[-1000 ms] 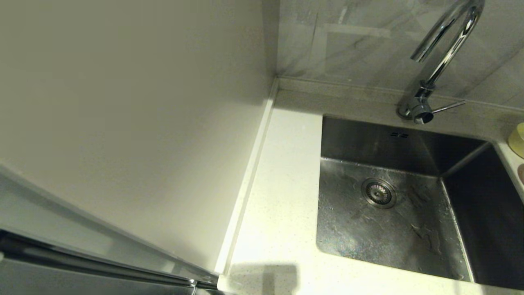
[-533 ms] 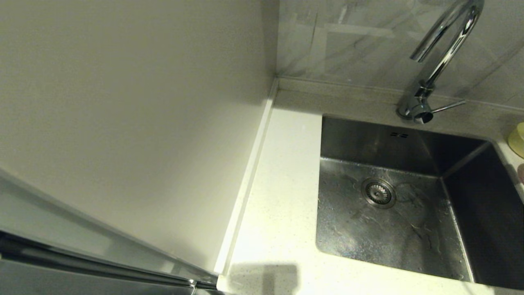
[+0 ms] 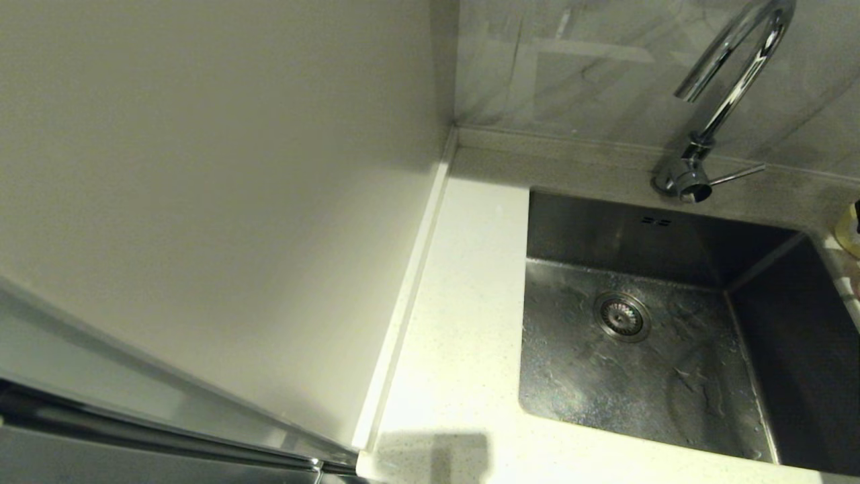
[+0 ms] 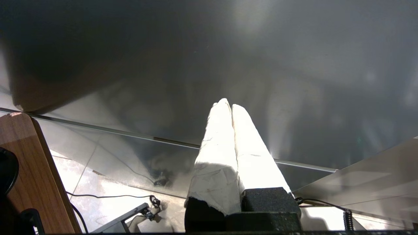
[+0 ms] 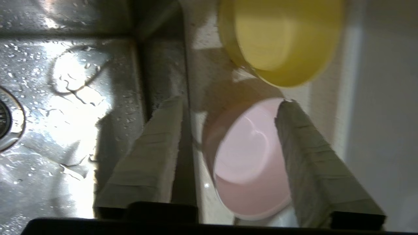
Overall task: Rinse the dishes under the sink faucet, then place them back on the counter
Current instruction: Put a bowl into the sink
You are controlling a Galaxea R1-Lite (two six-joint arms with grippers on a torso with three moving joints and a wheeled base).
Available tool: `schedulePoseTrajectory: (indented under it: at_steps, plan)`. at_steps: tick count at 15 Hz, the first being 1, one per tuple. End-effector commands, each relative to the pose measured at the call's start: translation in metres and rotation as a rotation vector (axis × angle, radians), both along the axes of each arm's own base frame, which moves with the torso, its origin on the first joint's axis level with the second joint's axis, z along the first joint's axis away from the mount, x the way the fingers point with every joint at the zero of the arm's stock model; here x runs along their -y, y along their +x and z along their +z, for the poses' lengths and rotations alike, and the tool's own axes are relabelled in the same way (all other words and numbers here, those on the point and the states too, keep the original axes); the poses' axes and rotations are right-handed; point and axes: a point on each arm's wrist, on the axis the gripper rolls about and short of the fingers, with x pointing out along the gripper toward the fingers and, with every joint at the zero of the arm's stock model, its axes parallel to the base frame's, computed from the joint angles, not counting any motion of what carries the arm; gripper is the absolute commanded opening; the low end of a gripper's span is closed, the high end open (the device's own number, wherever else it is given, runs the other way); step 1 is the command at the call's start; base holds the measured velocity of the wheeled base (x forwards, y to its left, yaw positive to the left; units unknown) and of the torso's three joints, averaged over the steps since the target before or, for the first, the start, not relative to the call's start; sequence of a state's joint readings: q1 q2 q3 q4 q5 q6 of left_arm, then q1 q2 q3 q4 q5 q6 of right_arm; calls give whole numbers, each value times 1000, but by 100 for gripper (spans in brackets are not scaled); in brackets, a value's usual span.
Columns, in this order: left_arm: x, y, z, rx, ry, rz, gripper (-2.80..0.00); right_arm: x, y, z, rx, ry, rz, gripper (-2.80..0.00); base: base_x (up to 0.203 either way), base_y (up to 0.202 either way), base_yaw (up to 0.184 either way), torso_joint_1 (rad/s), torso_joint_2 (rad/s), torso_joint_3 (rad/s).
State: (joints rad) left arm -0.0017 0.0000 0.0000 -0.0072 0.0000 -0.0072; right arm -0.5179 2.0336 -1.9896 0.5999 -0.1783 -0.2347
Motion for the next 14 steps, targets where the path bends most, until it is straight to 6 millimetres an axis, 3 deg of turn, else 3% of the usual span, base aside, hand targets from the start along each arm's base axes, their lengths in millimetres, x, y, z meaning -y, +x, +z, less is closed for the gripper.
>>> schedulePoseTrajectory:
  at_steps: [1,6,12,13,14]
  plan:
    - [0,0,-1,-3,0,0,-280,10,10,-17,-12,45,30,0,0,0,0,0,0,0]
    - [0,0,-1,-3,0,0,-280,34,28,-36,85,45,85,0,0,0,0,0,0,0]
    - [0,0,-1,-3,0,0,-280,43,44,-43,154,3,102,0,0,0,0,0,0,0]
    - [0,0,-1,-3,0,0,-280,44,44,-45,151,3,102,-280,0,0,0,0,0,0]
    - [0,0,-1,-3,0,0,-280,44,45,-46,150,3,101,-280,0,0,0,0,0,0]
